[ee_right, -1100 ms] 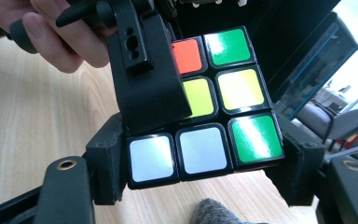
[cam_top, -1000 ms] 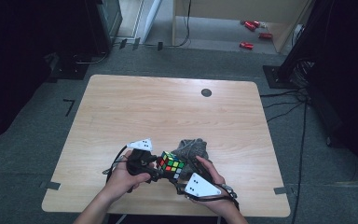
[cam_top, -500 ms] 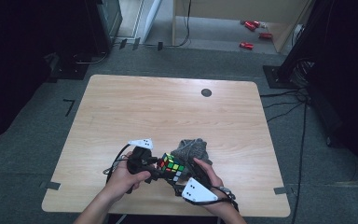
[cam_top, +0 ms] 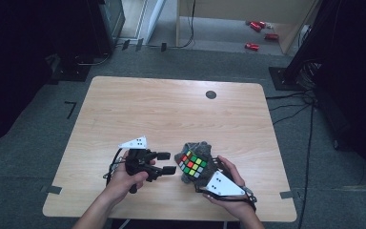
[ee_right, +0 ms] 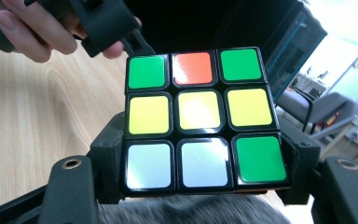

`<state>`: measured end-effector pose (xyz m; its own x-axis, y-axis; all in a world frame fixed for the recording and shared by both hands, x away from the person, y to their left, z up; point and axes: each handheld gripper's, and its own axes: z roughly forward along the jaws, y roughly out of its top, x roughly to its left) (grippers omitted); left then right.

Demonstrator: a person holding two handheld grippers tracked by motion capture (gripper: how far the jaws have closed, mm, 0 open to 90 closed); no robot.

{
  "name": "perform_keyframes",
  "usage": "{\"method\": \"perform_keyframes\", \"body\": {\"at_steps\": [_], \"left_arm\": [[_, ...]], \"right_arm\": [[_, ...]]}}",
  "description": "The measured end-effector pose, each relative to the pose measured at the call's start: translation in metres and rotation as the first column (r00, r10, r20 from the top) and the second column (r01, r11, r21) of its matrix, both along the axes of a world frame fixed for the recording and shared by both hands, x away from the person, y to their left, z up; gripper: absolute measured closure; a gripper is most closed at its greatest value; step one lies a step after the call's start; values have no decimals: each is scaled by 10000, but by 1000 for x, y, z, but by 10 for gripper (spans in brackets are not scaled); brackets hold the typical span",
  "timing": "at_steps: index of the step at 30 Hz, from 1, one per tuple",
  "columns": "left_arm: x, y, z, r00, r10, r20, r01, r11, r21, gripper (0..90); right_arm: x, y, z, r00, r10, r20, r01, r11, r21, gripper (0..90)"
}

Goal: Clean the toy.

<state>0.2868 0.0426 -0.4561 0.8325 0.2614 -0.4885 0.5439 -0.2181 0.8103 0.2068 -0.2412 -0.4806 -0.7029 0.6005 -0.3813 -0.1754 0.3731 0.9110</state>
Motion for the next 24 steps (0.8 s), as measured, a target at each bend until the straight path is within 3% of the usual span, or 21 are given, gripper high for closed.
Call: {"method": "perform_keyframes", "body": {"at_steps": [3,5,8,13,16,18,21,23,24], "left_arm": [[2,-7,-5,9995,144,298,-151,9996,220,269],[2,-15,-9,9979,211,615,-247,9980,577,274],[1,-28,-13,9910,523,1235,-660,9918,1096,249],[-1,-55,-22,9748,733,2108,-1181,9709,2086,212],[0,-73,-29,9689,765,2354,-1438,9481,2837,182],[1,-84,-35,9630,972,2515,-1844,9179,3515,160],[3,-95,-45,9603,1076,2573,-2129,8788,4270,170],[4,-97,-49,9545,1191,2735,-2383,8558,4591,274],[4,-97,-50,9509,1295,2812,-2514,8533,4569,354]], "right_arm": [[0,-14,1,9991,-290,-310,294,9995,135,343],[0,-23,1,9974,-462,-545,478,9985,273,343],[-1,-36,1,9930,-670,-970,725,9959,547,342],[-3,-54,0,9839,-832,-1582,1004,9895,1039,342],[-6,-60,-3,9776,-1013,-1846,1232,9861,1115,342],[-7,-63,-5,9750,-1107,-1925,1331,9853,1072,342],[-9,-66,-7,9723,-1177,-2018,1420,9837,1103,342],[-10,-68,-8,9697,-1171,-2146,1439,9831,1136,342],[-10,-69,-8,9695,-1159,-2158,1430,9831,1144,342]]}}
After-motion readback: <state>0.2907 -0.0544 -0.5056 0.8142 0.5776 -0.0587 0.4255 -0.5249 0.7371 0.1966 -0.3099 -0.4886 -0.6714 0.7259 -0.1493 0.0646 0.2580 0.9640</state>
